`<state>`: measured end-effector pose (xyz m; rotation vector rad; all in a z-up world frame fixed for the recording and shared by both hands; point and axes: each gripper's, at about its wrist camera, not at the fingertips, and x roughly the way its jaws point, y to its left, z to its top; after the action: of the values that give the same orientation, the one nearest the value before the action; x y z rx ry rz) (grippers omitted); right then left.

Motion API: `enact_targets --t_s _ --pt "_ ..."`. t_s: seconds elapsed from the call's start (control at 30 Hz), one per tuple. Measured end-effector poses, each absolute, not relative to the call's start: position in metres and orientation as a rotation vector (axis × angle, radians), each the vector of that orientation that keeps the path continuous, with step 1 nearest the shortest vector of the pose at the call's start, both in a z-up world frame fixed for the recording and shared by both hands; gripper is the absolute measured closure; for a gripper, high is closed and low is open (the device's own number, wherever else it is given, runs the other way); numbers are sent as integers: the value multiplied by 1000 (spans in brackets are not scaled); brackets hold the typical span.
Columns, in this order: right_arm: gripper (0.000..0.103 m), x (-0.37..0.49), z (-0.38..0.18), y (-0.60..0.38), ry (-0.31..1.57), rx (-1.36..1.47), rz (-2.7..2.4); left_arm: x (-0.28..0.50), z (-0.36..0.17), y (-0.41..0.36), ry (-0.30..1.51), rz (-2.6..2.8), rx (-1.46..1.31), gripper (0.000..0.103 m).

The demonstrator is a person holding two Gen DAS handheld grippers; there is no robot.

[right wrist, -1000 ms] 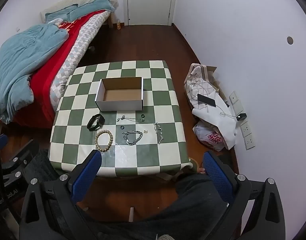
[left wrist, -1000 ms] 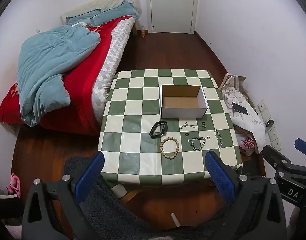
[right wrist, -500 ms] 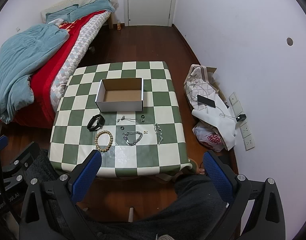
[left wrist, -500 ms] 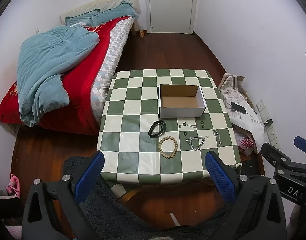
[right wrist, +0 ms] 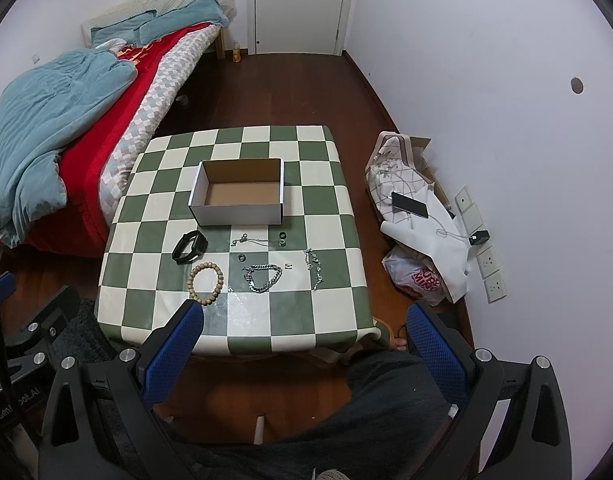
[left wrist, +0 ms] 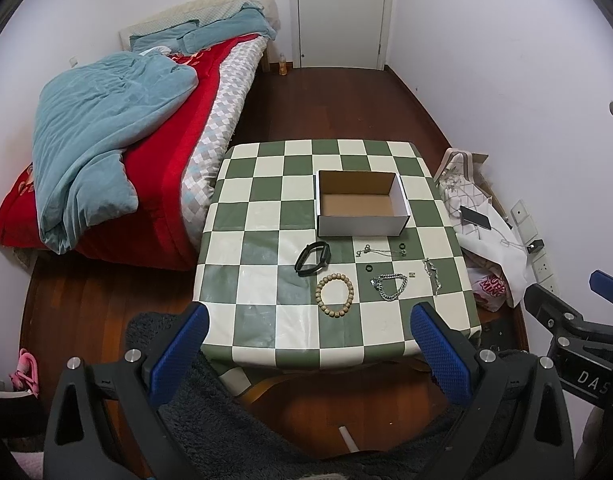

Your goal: Organize jewelry

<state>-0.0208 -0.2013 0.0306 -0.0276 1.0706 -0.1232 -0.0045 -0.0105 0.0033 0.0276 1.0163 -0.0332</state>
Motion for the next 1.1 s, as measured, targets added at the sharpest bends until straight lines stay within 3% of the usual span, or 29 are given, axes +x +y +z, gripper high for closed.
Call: enact_targets --t_s 1.1 --pt "1 -27 53 -207 1037 -50 -123 -5 17 -3 981 -37 7 0"
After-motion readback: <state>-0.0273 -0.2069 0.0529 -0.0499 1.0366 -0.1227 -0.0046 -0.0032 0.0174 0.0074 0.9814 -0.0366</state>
